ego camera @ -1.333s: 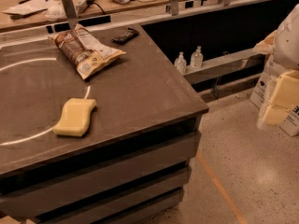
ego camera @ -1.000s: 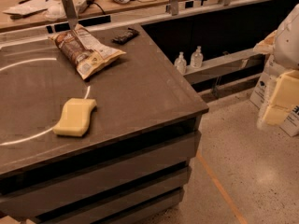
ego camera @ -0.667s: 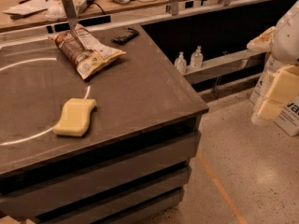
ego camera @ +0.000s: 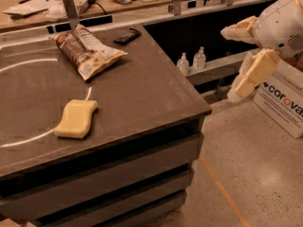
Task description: Move brown chip bag near sponge
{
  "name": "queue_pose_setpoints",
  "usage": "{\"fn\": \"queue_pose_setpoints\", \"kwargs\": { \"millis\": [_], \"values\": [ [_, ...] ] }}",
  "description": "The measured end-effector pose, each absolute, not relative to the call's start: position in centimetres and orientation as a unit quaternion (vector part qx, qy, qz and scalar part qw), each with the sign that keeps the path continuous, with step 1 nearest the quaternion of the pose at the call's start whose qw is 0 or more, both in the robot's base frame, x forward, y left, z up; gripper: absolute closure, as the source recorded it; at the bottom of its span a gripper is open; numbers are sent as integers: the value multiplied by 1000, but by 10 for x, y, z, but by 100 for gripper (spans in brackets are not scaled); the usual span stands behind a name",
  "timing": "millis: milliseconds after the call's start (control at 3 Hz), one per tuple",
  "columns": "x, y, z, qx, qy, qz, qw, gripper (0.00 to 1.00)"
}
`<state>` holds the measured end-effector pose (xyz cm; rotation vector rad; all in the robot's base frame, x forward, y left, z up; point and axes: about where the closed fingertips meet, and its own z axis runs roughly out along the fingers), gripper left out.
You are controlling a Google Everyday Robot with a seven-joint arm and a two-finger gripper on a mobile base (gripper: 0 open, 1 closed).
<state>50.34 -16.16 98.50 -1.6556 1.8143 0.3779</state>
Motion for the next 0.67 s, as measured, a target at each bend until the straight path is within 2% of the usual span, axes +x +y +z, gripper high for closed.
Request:
{"fn": "queue_pose_setpoints", "kwargs": {
  "millis": [333, 667],
  "values": [
    [530, -127, 979, -616, 667, 194, 371, 0],
    [555, -101, 964, -594, 666, 206, 402, 0]
  ]
}}
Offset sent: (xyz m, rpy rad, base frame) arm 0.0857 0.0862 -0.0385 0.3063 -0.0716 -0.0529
